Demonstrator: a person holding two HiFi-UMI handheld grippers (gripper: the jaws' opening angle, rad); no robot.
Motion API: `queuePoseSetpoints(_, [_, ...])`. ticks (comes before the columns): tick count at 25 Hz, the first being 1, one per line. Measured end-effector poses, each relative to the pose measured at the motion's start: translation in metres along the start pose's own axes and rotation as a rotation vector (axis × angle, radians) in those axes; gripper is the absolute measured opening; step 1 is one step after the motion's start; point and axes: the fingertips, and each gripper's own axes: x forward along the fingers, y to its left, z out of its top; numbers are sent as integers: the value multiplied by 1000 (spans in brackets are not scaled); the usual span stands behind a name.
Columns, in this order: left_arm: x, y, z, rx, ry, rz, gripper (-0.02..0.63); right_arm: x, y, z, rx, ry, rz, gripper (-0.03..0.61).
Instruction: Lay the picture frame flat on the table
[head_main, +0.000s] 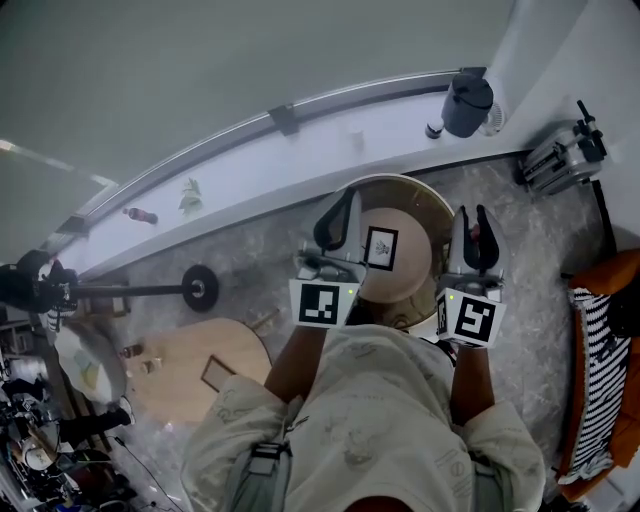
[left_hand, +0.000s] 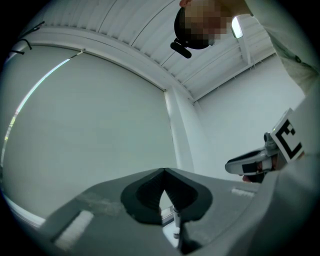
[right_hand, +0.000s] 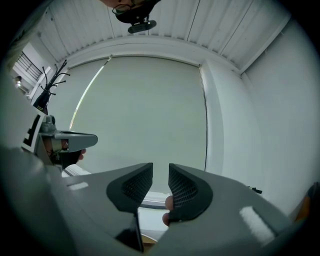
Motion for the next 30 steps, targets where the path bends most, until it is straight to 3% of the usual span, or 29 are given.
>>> queuePoseSetpoints(10, [2, -7, 1, -14, -3, -24, 3, -3, -2, 1, 4, 0, -33, 5])
queuePoseSetpoints(30, [-6, -19, 1, -23, 14, -70, 3, -14, 4, 0, 19, 12, -62, 0])
